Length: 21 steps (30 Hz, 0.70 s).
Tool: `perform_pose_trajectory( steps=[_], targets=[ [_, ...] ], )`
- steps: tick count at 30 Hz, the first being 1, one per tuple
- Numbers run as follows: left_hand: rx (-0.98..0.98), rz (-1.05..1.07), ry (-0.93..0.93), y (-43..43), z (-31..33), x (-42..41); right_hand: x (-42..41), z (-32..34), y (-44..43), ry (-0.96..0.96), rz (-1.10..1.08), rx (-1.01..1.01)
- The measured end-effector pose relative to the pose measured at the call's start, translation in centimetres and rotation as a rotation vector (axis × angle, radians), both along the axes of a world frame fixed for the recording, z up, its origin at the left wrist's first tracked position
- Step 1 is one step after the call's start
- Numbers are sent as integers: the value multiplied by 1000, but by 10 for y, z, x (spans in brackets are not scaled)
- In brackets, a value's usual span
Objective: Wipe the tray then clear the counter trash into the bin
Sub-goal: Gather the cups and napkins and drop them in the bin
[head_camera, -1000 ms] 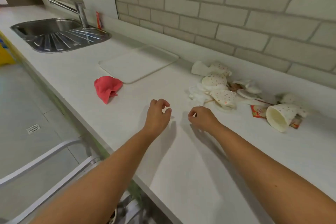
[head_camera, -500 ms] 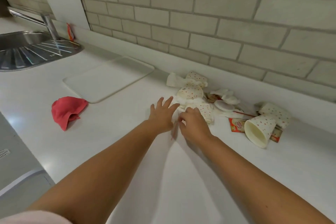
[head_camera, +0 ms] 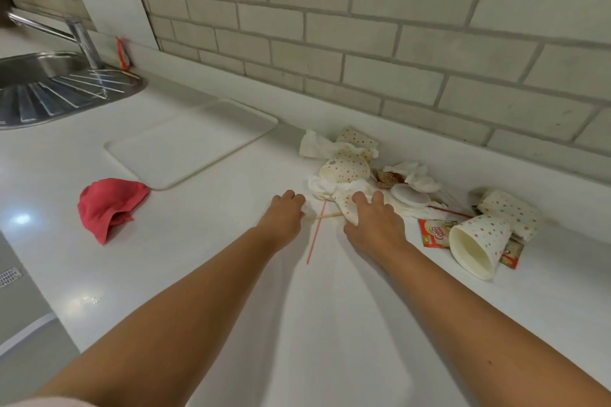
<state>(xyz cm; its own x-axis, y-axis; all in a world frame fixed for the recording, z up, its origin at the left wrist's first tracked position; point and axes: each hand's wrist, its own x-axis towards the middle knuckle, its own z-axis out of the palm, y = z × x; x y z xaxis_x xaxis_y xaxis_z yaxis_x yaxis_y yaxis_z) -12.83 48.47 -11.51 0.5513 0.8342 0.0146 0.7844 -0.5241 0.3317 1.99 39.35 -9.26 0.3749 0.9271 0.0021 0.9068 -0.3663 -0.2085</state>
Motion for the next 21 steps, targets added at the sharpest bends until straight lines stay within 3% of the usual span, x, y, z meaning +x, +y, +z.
perform_pose_trajectory(
  steps=[5, 9, 13, 21],
  targets=[
    [-42, 89, -142, -8, 1, -26, -5, 14, -3, -73, -71, 85],
    [-51, 155, -203, -18, 13, -58, -24, 34, -5, -111, -11, 209],
    [-9, 229, -216, -26, 31, -99, -70, 55, -6, -43, 107, 319],
    [118, 457, -185, -52, 39, -216, -202, 69, -13, 153, 435, 346]
  ],
)
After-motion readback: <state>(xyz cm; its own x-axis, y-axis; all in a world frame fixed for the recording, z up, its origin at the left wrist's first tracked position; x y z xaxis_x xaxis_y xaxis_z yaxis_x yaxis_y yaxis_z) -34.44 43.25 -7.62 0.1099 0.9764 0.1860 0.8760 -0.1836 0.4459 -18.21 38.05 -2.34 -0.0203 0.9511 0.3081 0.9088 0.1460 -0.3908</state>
